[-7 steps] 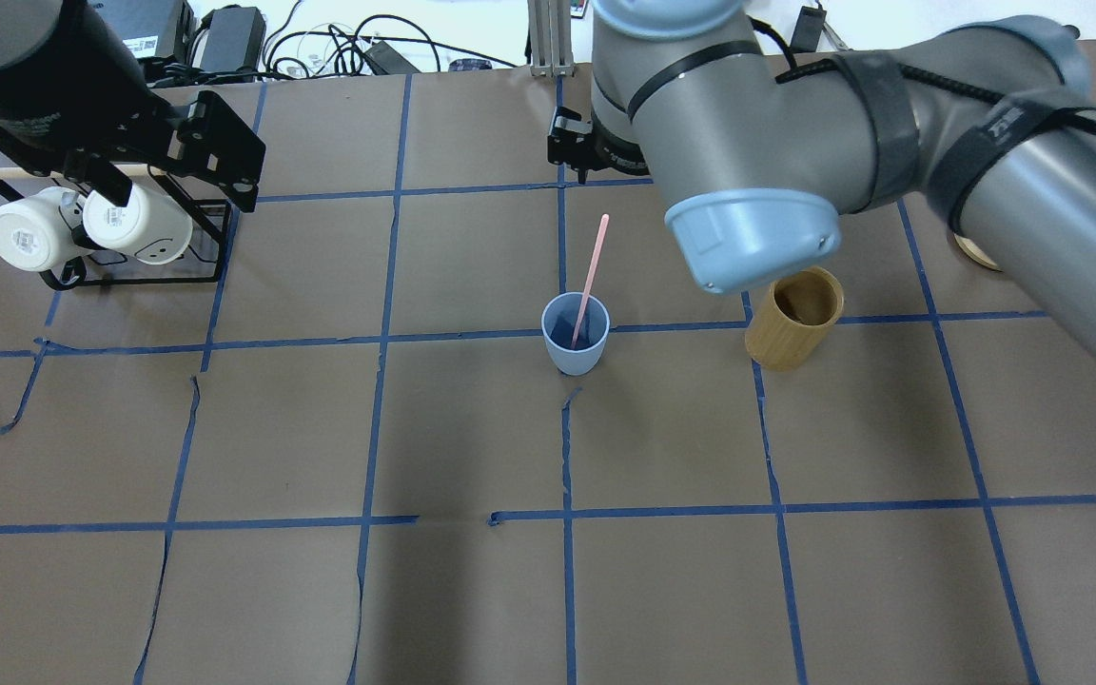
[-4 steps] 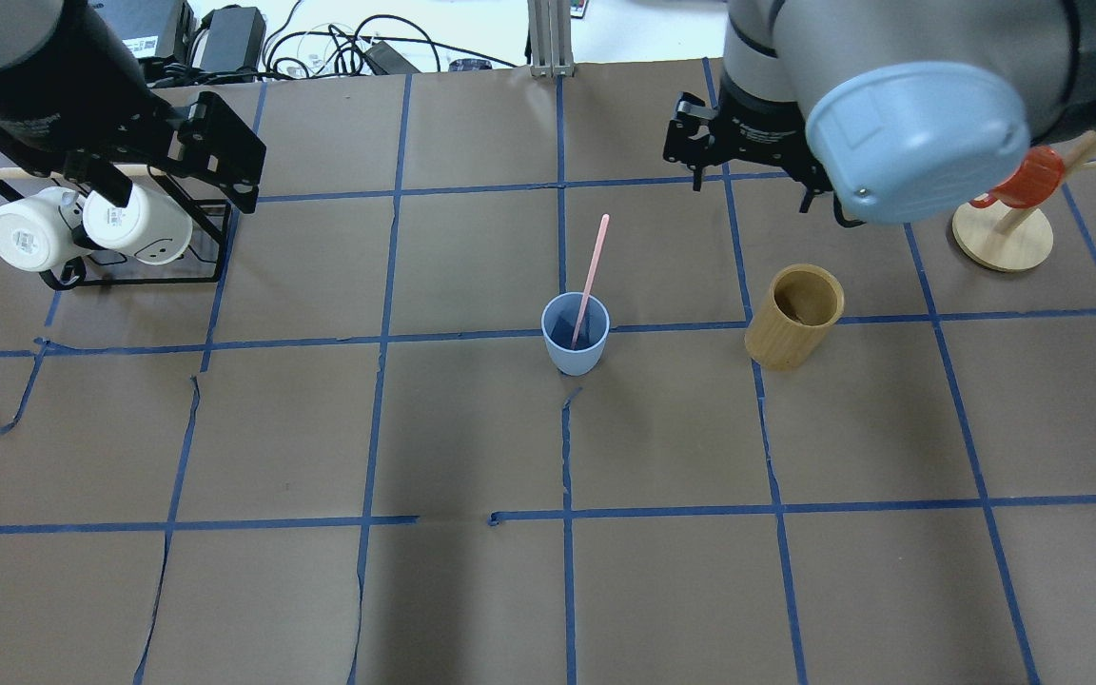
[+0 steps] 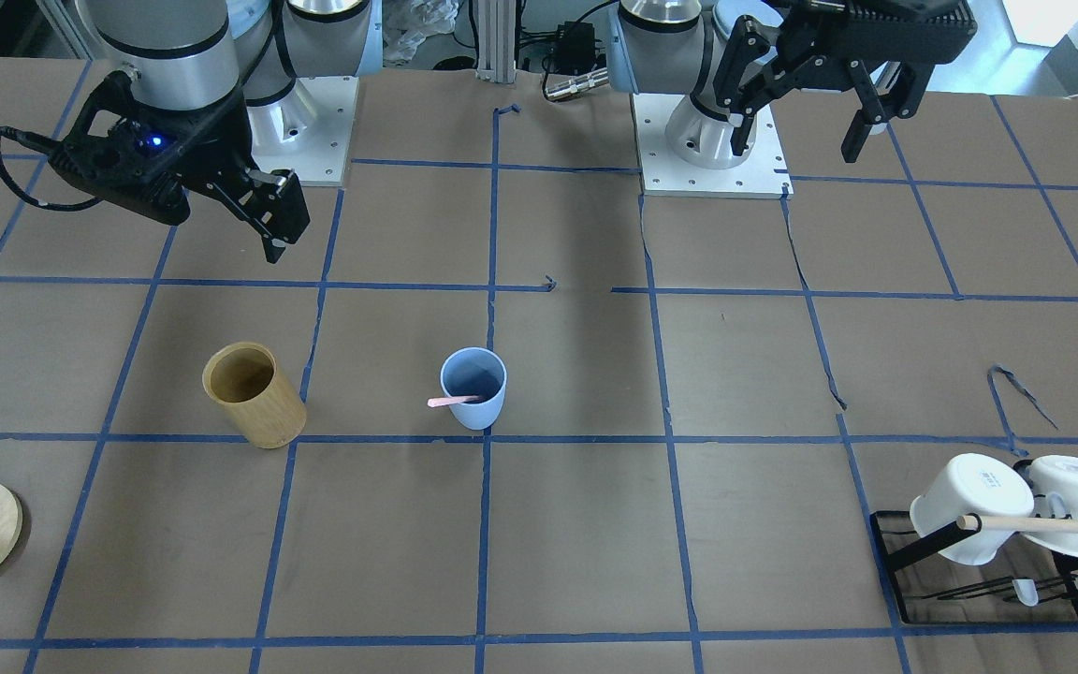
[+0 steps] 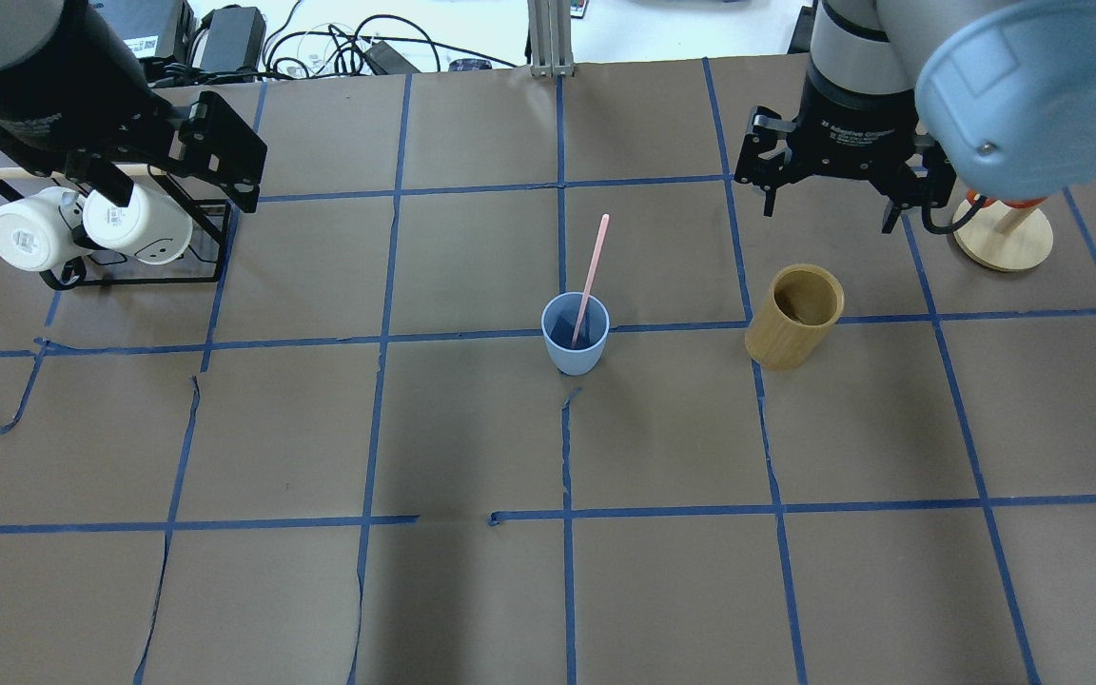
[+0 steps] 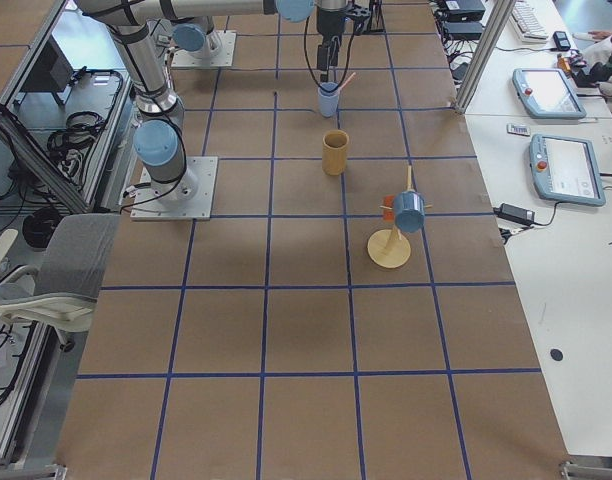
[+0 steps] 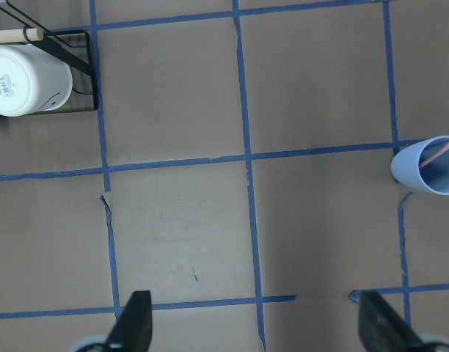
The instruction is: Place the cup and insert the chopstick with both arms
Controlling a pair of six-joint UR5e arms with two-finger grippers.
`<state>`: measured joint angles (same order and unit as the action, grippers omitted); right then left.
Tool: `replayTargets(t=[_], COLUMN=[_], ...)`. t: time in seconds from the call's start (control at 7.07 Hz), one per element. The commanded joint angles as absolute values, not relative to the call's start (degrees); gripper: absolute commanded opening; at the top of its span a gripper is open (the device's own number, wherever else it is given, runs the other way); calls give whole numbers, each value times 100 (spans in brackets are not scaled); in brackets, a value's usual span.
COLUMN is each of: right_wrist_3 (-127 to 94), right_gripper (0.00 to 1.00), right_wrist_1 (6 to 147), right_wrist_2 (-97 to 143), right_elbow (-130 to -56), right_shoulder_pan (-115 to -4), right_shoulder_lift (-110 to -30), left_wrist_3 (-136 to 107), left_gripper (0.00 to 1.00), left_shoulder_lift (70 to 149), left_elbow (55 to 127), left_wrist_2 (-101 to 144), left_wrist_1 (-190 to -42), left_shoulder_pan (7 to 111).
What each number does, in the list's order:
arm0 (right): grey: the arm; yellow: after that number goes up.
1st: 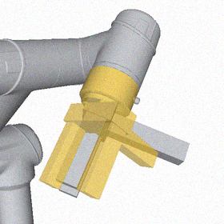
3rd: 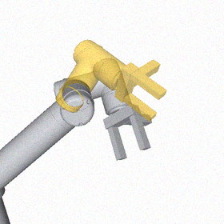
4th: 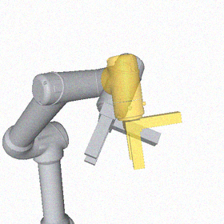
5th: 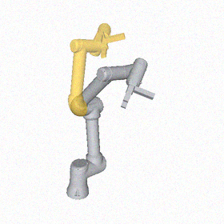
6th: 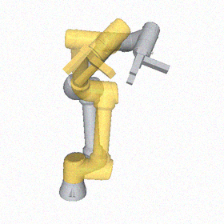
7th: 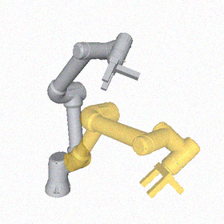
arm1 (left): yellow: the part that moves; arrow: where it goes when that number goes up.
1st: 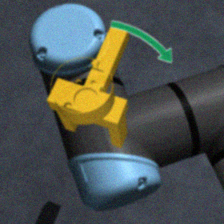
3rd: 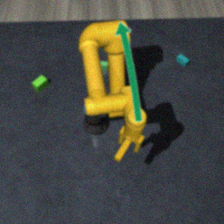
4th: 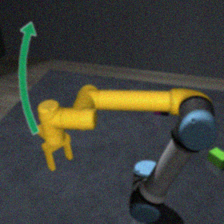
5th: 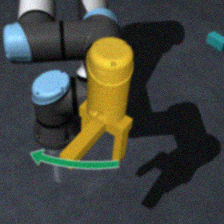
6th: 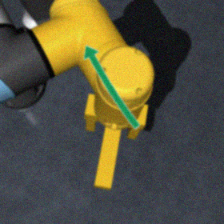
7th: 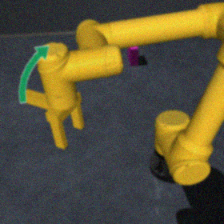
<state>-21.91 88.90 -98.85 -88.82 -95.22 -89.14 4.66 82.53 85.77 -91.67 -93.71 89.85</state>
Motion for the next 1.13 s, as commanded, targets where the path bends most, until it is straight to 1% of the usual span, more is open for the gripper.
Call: replayTargets(t=[0.0,0.28,0.85,0.99], right_wrist_3=[-988,-433,-431,-431], right_gripper=[100,100,100,100], right_wrist_1=[8239,8226,8174,8174], right_wrist_2=[-9714,-9511,-8837,-8990], right_elbow=[-8868,-8868,-8868,-8868], right_shoulder_pan=[-8968,-8921,-8939,-8938], right_shoulder_lift=[-9095,-9280,-9308,-9308], left_wrist_3=[466,466,466,466], left_gripper=[100,100,100,100], left_shoulder_lift=[8253,8253,8253,8253], left_elbow=[8578,8578,8578,8578], left_wrist_2=[-9167,-9176,-9176,-9176], left_wrist_1=[-9369,-9378,-9378,-9378], left_shoulder_pan=[8991,8991,8991,8991])
